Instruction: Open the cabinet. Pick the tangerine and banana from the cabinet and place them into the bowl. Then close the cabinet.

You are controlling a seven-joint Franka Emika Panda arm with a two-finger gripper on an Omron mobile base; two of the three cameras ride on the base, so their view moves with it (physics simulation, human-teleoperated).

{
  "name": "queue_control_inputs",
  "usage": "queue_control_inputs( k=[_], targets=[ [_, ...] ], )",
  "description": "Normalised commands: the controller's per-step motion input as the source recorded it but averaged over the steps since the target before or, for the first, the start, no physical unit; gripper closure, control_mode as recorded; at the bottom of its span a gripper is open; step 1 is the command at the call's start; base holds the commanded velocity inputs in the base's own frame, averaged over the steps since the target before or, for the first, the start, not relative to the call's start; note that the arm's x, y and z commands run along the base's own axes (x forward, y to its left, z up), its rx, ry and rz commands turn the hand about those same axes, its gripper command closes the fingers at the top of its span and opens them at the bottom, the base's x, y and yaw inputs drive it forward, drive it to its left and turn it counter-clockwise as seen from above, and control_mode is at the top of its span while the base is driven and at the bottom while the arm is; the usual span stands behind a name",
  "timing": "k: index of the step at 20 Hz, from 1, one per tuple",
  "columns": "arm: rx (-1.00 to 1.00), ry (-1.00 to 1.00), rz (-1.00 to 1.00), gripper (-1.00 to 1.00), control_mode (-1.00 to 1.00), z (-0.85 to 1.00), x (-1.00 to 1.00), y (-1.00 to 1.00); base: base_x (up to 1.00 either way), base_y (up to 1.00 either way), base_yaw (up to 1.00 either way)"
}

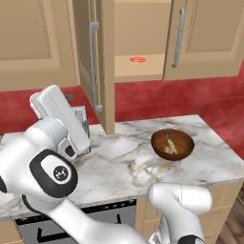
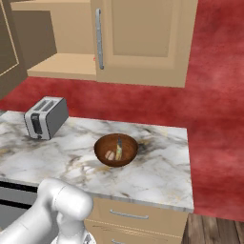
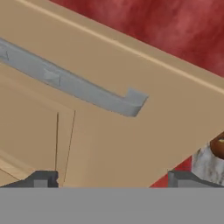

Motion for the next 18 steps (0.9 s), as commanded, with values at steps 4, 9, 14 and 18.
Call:
queue_control_inputs(
  k=[4, 9, 14, 18],
  targets=[
    [0.0, -0.04, -0.15, -1.0, -1.0, 0.0, 0.09, -0.23, 0.0, 0.0, 0.0],
    [0.0, -0.02, -0.15, -1.0, -1.0, 0.0, 0.08, -0.28, 0.0, 0.0, 0.0],
    [0.0, 0.0, -0.14, -1.0, -1.0, 0.0, 0.03, -0.34, 0.0, 0.0, 0.0],
    [0.0, 0.0, -0.1, -1.0, -1.0, 0.0, 0.02, -0.4, 0.0, 0.0, 0.0]
  ],
)
